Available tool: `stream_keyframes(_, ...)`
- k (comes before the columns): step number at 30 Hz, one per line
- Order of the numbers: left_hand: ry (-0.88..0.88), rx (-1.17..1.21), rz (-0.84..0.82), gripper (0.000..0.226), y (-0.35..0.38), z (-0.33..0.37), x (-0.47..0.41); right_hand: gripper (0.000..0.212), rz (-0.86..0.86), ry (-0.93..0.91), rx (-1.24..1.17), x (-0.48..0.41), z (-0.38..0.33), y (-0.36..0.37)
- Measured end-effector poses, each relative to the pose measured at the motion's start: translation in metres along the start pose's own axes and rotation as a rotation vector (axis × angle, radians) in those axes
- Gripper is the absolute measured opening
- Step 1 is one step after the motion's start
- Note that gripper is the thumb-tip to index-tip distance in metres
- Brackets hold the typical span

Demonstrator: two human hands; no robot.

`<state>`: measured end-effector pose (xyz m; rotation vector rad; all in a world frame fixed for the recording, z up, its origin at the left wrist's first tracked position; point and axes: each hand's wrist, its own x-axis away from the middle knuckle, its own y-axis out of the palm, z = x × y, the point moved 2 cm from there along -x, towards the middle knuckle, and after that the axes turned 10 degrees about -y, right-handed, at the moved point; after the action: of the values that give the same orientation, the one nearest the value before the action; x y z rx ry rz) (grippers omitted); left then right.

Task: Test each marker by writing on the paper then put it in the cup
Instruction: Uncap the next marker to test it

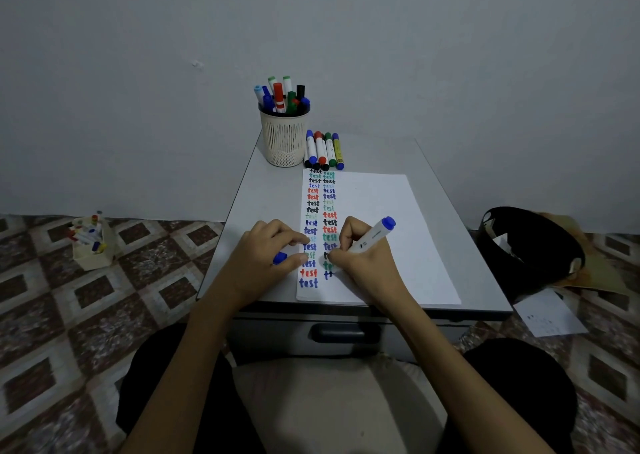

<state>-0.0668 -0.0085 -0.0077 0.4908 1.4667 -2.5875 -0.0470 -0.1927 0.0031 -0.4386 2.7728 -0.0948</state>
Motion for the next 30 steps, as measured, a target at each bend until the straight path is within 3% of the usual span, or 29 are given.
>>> stream_keyframes(26, 0.010, 0.010, 0.006, 0.048, 0.0004, -0.0003, 0.0008, 0.034, 0.086, -0.040, 0.050, 0.0002, -0.0034, -0.0021)
stream_keyframes(30, 0.005, 0.020, 0.003, 0.049, 0.0000, -0.0002, 0.0014, 0.028, 0.085, -0.035, -0.036, 0.0001, -0.0042, -0.0037)
